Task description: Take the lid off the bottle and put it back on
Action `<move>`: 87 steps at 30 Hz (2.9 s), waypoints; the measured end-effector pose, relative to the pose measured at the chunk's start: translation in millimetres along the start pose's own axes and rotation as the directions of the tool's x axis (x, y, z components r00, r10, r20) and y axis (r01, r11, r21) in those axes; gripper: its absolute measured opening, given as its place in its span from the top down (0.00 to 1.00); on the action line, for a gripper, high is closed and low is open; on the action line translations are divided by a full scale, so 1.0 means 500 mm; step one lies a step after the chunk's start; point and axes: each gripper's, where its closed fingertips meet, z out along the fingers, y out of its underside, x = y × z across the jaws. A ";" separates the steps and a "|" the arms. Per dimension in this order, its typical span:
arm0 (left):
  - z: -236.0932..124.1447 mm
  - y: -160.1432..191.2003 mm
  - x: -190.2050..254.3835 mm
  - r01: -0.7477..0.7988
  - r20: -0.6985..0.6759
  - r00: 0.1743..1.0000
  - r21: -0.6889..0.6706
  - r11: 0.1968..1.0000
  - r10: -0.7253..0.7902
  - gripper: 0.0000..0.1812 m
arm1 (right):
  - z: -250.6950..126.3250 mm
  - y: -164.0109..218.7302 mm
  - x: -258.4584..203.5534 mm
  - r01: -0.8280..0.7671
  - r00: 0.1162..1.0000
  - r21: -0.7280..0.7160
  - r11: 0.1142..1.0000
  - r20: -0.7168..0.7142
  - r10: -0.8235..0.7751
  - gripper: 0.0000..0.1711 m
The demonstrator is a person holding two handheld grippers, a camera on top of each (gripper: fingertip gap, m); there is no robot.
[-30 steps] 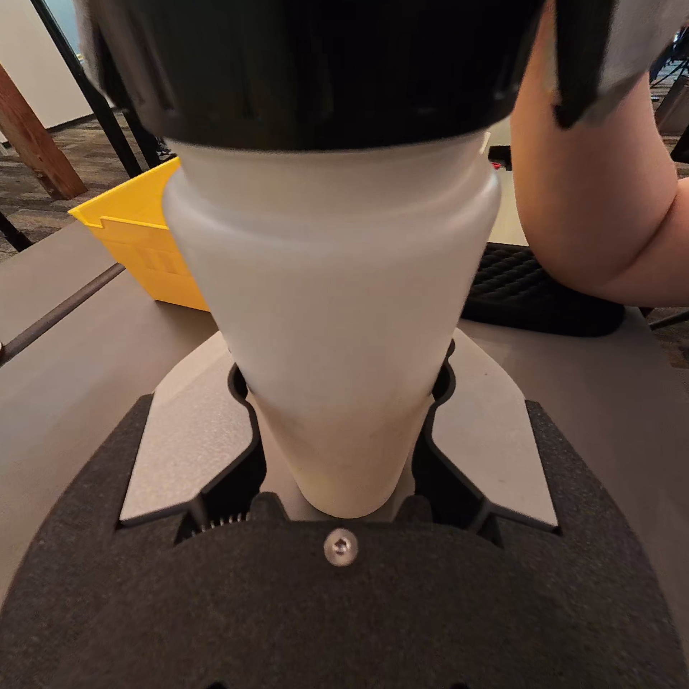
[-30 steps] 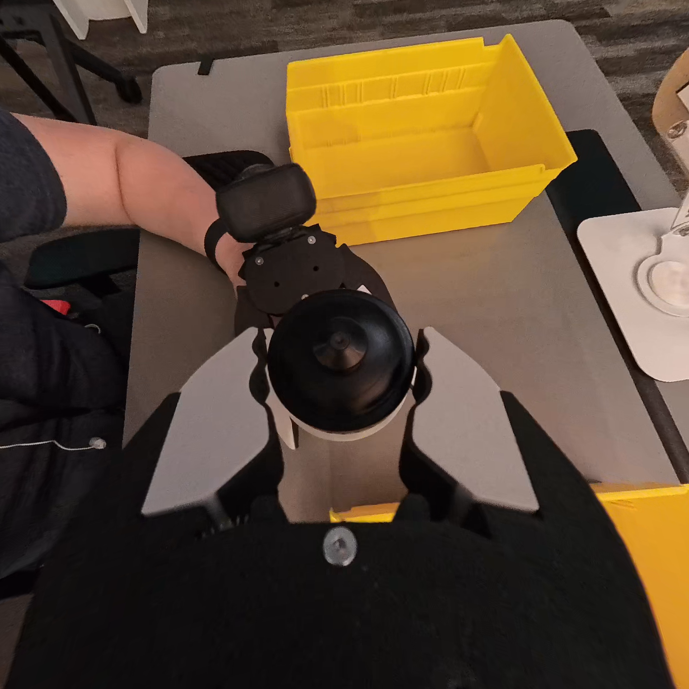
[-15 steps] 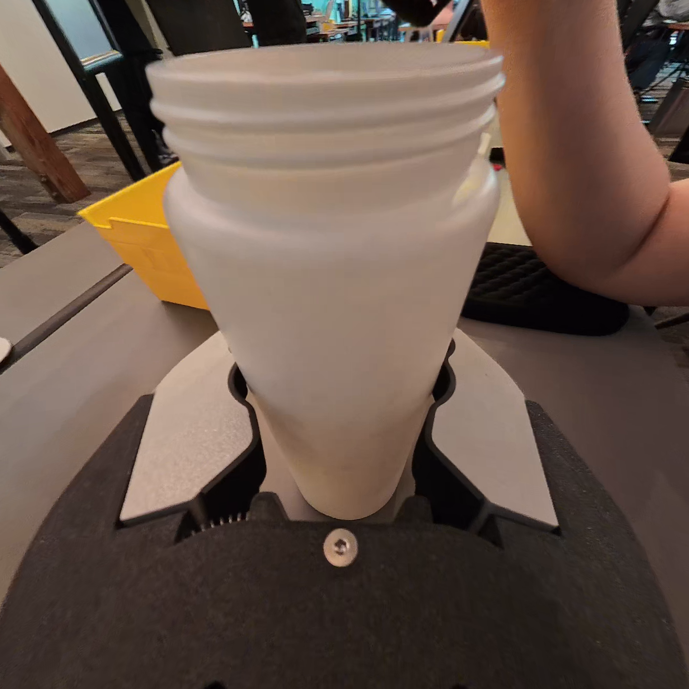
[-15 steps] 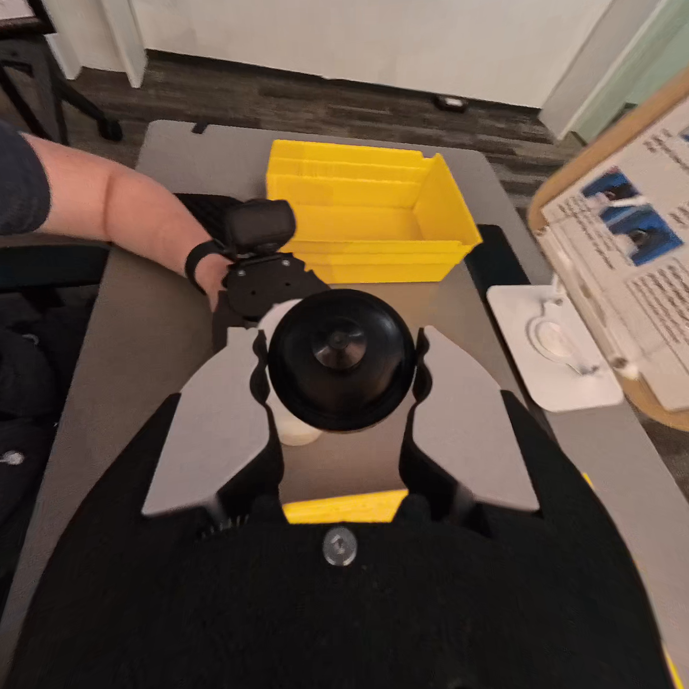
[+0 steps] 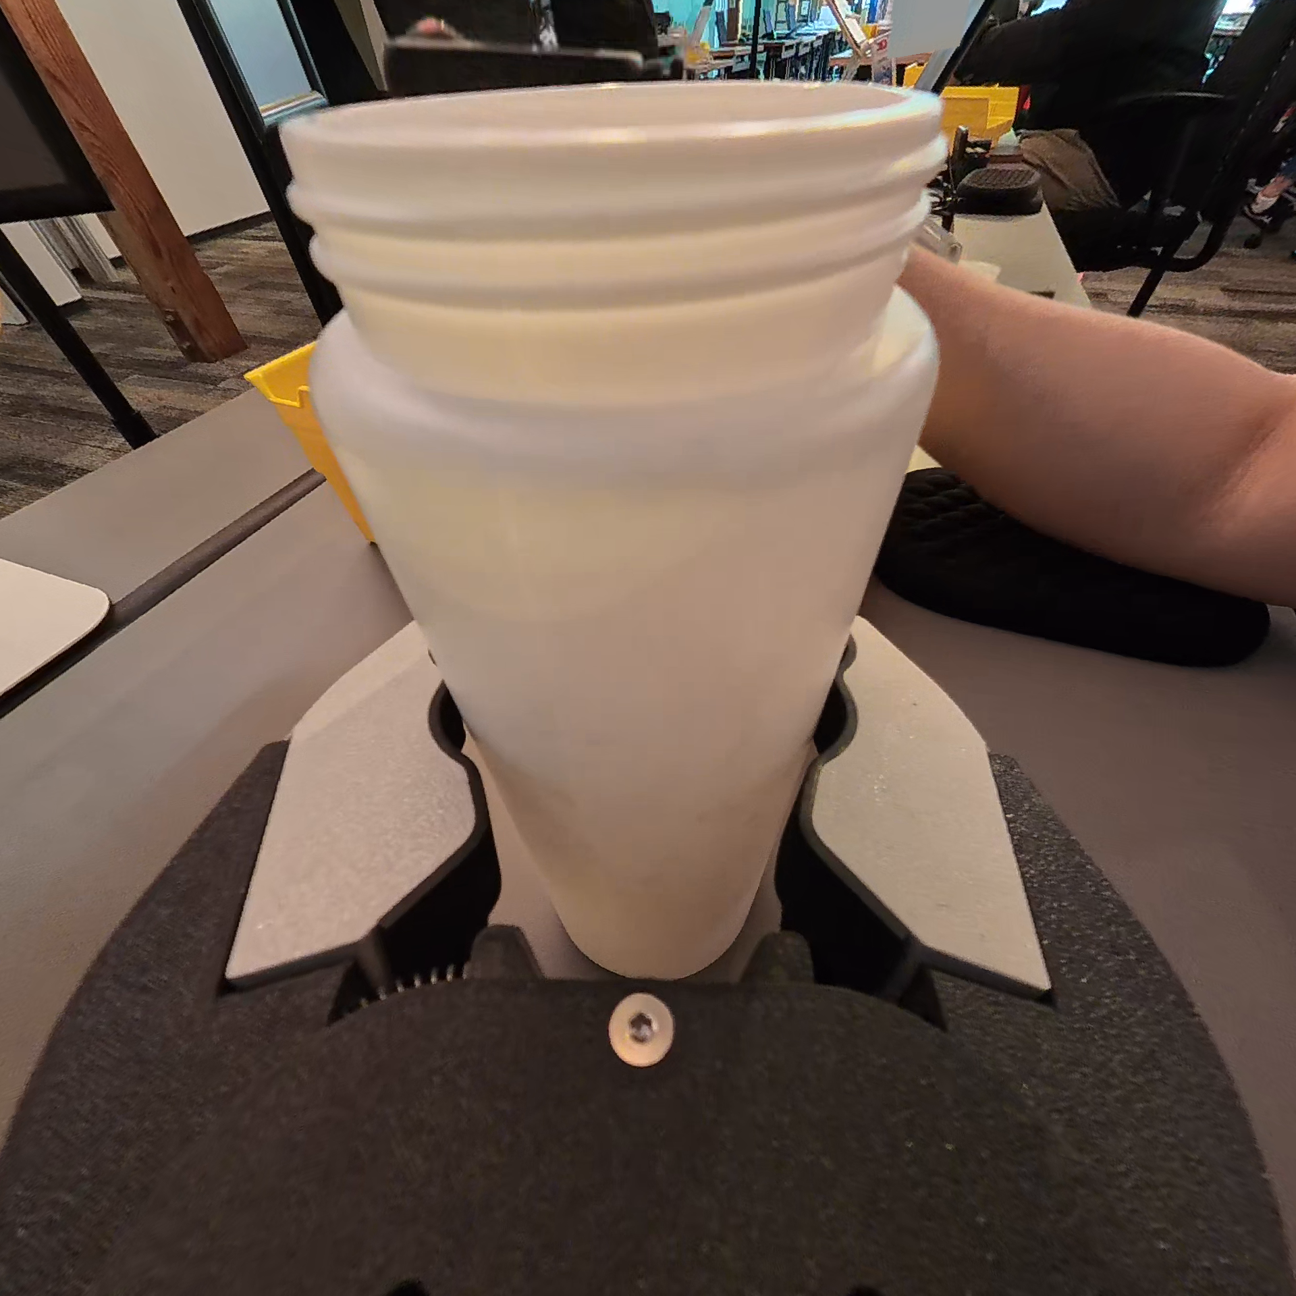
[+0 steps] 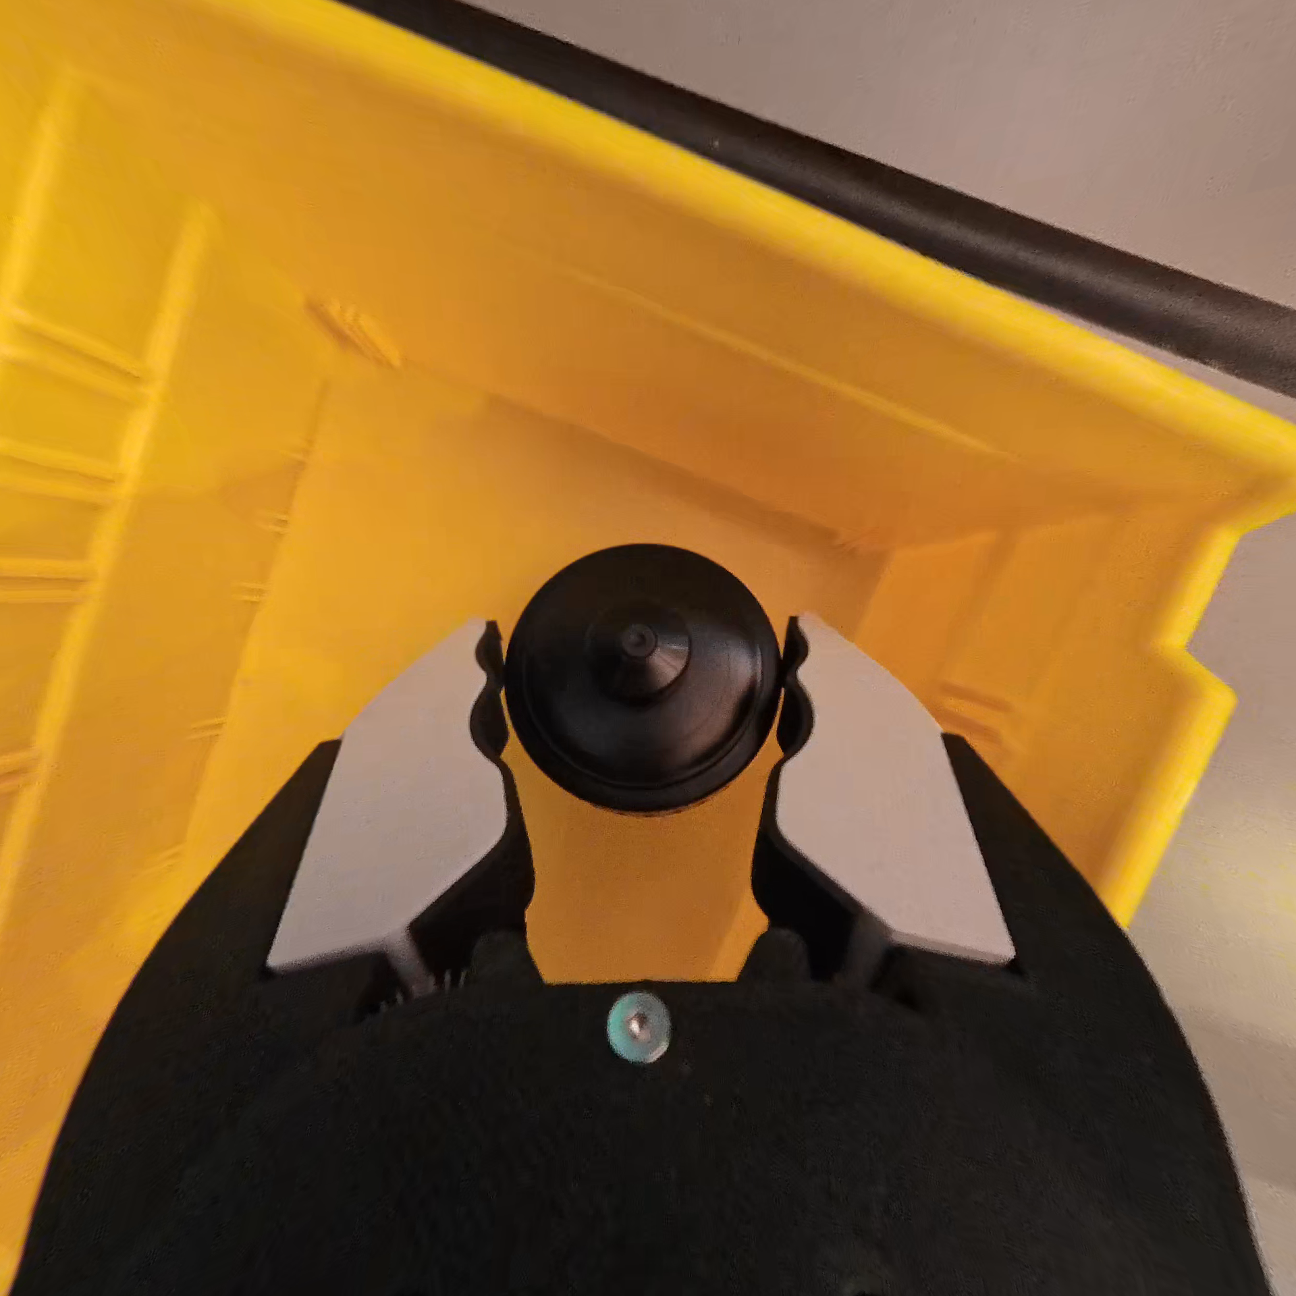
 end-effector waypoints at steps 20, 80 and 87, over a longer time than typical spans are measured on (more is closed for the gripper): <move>0.000 0.002 -0.002 -0.006 0.015 1.000 -0.013 1.000 0.006 0.45 | 0.033 0.038 0.031 0.085 0.984 -0.171 0.982 -0.138 -0.109 0.55; -0.107 -0.155 -0.032 0.253 -0.166 0.963 0.298 0.920 -0.211 0.46 | -0.414 -0.070 -0.627 0.123 0.451 0.693 0.711 0.599 -0.662 0.53; -0.123 -0.170 -0.044 0.242 -0.131 0.969 0.315 0.918 -0.210 0.43 | -0.560 -0.113 -0.406 -0.001 0.678 0.740 0.673 0.495 -0.543 0.53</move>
